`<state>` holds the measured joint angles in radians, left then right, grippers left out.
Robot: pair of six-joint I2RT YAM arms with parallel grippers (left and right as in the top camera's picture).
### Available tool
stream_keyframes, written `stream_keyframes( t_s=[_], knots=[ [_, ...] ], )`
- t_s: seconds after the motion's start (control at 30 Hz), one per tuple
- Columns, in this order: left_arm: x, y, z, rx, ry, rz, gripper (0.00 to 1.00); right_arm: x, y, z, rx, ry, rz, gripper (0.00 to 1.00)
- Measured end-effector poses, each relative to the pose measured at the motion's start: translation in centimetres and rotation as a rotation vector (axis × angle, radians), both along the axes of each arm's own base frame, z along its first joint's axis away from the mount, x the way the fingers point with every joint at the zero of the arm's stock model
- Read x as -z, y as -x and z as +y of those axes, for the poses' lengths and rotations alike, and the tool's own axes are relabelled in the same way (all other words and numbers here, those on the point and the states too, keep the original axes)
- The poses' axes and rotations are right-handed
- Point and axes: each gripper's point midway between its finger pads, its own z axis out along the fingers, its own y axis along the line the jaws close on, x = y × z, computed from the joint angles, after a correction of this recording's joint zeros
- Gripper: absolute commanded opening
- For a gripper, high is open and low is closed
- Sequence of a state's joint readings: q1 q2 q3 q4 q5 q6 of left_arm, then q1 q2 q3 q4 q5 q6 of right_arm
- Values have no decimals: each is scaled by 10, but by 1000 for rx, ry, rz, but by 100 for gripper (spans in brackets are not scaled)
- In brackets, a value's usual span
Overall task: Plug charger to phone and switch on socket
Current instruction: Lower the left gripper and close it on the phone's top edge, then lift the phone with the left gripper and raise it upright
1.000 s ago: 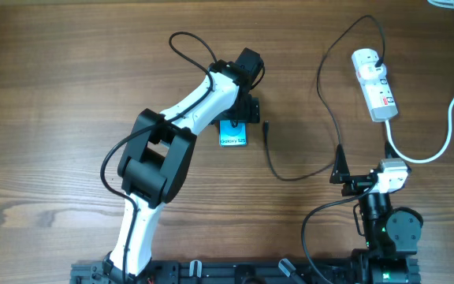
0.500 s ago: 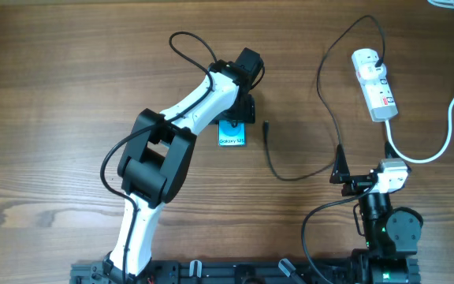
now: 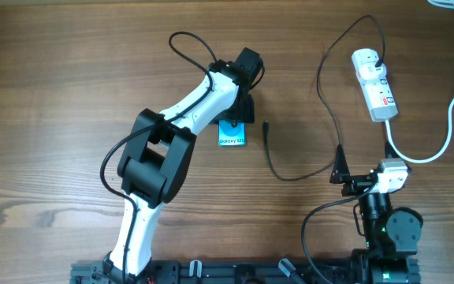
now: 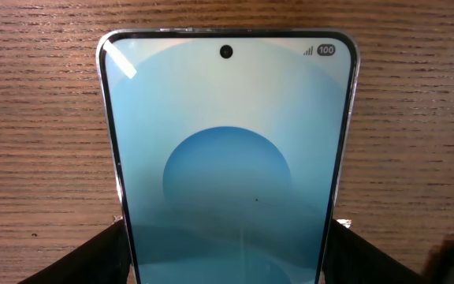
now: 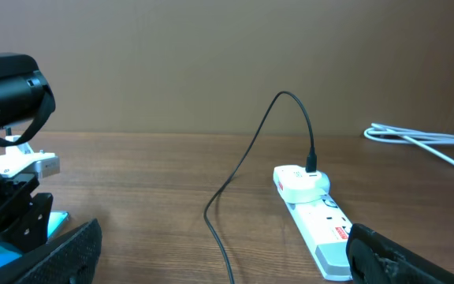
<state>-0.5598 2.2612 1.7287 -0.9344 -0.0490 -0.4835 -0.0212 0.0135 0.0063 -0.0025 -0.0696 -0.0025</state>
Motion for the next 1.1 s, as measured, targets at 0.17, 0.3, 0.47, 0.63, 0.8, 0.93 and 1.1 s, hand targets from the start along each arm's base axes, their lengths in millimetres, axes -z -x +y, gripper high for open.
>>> stream_keyframes(
  t_s=[0.17,0.3,0.47,0.63,0.8,0.93,1.1],
  knots=[
    [0,1,0,-2,12,9,72,0,0,0,0,0,0,100],
    [0,2,0,-3,14,17,71,0,0,0,0,0,0,100],
    [-1,8,0,-2,17,42,71,0,0,0,0,0,0,100],
    [-3,16,3,-2,13,71,70,0,0,0,0,0,0,100],
    [-4,21,0,0,33,97,71,0,0,0,0,0,0,100],
    [-5,26,-7,3,74,121,71,0,0,0,0,0,0,100],
    [-9,26,-9,5,86,120,75,0,0,0,0,0,0,100]
  ],
)
